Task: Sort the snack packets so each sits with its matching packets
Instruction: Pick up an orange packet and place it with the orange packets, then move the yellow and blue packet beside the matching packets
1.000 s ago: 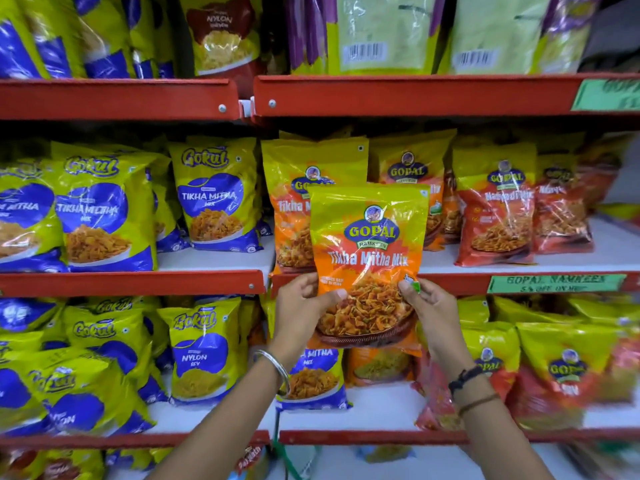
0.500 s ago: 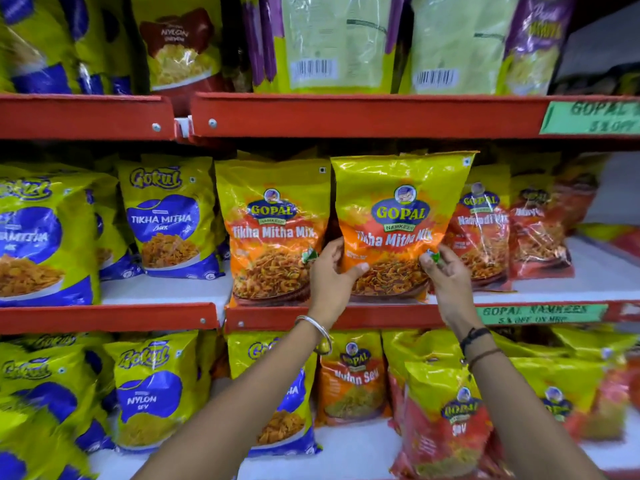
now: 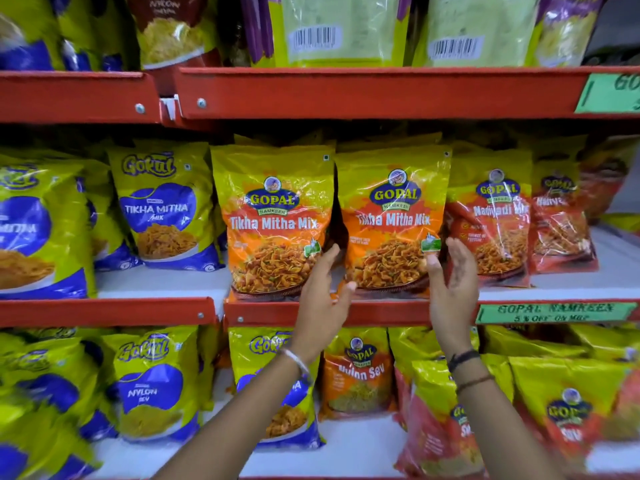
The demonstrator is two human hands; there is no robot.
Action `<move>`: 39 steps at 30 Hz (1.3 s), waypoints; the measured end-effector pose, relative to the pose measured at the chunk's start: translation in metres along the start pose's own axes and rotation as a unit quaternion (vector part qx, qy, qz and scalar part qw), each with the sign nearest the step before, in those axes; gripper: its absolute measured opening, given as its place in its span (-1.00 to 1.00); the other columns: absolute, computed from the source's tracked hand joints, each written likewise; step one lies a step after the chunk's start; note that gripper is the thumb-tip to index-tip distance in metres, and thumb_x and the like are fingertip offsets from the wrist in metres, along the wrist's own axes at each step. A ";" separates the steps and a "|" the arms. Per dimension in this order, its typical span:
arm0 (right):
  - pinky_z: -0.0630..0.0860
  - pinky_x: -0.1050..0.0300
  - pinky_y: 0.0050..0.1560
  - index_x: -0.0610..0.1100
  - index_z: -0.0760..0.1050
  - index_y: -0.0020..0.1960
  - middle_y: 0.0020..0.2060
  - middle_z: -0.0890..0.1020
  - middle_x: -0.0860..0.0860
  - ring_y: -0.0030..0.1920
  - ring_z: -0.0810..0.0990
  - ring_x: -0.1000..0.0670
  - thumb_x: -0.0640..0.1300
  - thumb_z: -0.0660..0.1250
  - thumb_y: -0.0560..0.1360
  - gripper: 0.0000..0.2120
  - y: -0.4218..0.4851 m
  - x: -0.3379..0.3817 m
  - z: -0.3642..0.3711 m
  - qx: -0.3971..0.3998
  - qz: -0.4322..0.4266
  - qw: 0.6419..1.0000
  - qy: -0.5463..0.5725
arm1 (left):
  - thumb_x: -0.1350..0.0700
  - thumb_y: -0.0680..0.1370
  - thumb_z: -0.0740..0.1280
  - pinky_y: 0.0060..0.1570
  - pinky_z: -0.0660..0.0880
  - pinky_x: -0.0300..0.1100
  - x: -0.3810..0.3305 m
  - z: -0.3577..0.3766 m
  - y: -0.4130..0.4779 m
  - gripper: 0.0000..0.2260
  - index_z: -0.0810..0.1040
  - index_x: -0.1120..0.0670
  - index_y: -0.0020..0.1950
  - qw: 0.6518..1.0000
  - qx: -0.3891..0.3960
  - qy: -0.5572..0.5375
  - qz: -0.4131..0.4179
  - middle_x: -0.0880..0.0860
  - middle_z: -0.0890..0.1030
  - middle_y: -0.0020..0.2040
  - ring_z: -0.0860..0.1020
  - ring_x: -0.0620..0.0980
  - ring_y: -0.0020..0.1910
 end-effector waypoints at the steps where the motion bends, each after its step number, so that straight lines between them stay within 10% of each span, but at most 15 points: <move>1: 0.37 0.24 0.35 -0.01 0.37 0.31 0.33 0.48 -0.04 0.36 0.44 0.12 -0.16 0.28 0.55 -0.66 -0.015 0.003 -0.002 -0.004 -0.016 1.000 0.018 | 0.19 0.55 0.29 0.33 0.33 -0.30 0.001 -0.011 -0.013 -0.54 0.29 0.04 0.43 0.999 -0.031 -0.013 0.017 -0.04 0.39 0.42 0.36 -0.21 0.38; 10: 0.46 0.36 0.12 -0.18 0.51 0.12 0.07 0.64 -0.08 0.08 0.59 0.24 -0.23 0.27 0.53 -0.82 -0.168 -0.093 0.036 0.163 0.136 0.977 -0.019 | 0.16 0.51 0.21 0.23 0.43 0.10 0.121 -0.087 -0.117 -0.74 0.41 0.04 0.21 0.981 -0.178 0.050 -0.051 0.04 0.48 0.21 0.45 -0.03 0.24; 14: 0.46 0.48 -0.04 -0.19 0.41 0.16 0.10 0.57 -0.19 -0.02 0.57 0.35 -0.31 0.30 0.52 -0.77 -0.209 -0.158 0.070 0.235 0.242 0.940 -0.050 | 0.09 0.44 0.24 0.38 0.30 -0.09 0.183 -0.099 -0.143 -0.55 0.31 0.06 0.32 0.986 -0.087 0.034 -0.138 0.01 0.36 0.33 0.33 -0.15 0.36; 17: 0.49 0.33 0.09 -0.15 0.32 0.30 0.26 0.52 -0.13 0.21 0.52 0.05 -0.24 0.34 0.51 -0.60 -0.230 -0.200 0.089 0.296 0.313 0.900 -0.069 | 0.11 0.41 0.34 0.37 0.20 -0.41 0.219 -0.101 -0.155 -0.36 0.16 0.21 0.41 0.978 -0.026 0.037 -0.202 0.02 0.26 0.35 0.27 -0.21 0.32; 21: 0.43 -0.08 0.33 0.00 0.32 0.36 0.31 0.53 0.01 0.29 0.51 0.02 -0.01 0.42 0.45 -0.47 -0.238 -0.233 0.096 0.372 0.323 0.864 -0.106 | 0.14 0.35 0.49 0.26 0.41 -0.07 0.267 -0.100 -0.167 -0.32 0.19 -0.06 0.34 0.946 0.071 0.009 -0.315 0.04 0.41 0.31 0.47 -0.04 0.23; 24: 0.44 -0.07 0.33 -0.06 0.37 0.36 0.29 0.55 -0.03 0.28 0.53 -0.01 -0.08 0.43 0.44 -0.48 -0.235 -0.242 0.099 0.379 0.340 0.855 -0.096 | 0.09 0.32 0.45 0.02 0.49 -0.25 0.286 -0.101 -0.170 -0.50 0.35 -0.13 0.18 0.934 0.109 0.010 -0.340 0.03 0.56 0.13 0.56 -0.27 -0.03; 27: 0.49 0.02 0.26 -0.08 0.41 0.35 0.29 0.57 -0.04 0.28 0.53 0.00 -0.06 0.44 0.40 -0.45 -0.237 -0.237 0.098 0.364 0.330 0.867 -0.078 | 0.22 0.36 0.50 -0.05 0.48 -0.26 0.290 -0.103 -0.170 -0.53 0.43 -0.02 0.18 0.936 0.105 0.006 -0.335 0.06 0.60 0.07 0.57 -0.05 0.00; 31: 0.52 0.06 0.16 -0.14 0.41 0.34 0.27 0.58 -0.09 0.25 0.56 0.00 -0.22 0.43 0.43 -0.51 -0.252 -0.222 0.090 0.330 0.316 0.886 -0.077 | 0.22 0.31 0.50 -0.07 0.50 -0.41 0.277 -0.110 -0.183 -0.49 0.45 -0.02 0.19 0.948 0.093 -0.018 -0.305 -0.07 0.61 0.11 0.57 -0.36 -0.05; 39: 0.53 0.11 0.14 -0.12 0.51 0.23 0.15 0.65 -0.01 0.16 0.61 0.04 -0.28 0.46 0.38 -0.57 -0.286 -0.157 0.085 0.283 0.292 0.911 -0.071 | 0.34 0.36 0.47 -0.11 0.50 -0.41 0.229 -0.141 -0.217 -0.58 0.51 -0.02 0.10 0.955 0.049 -0.043 -0.290 -0.22 0.66 -0.04 0.58 -0.38 -0.10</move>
Point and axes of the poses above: each hand's wrist, its own y-axis towards the middle knuckle, its own z-axis out of the palm, x = y × z, the point moved 5 cm from there along y, towards the middle knuckle
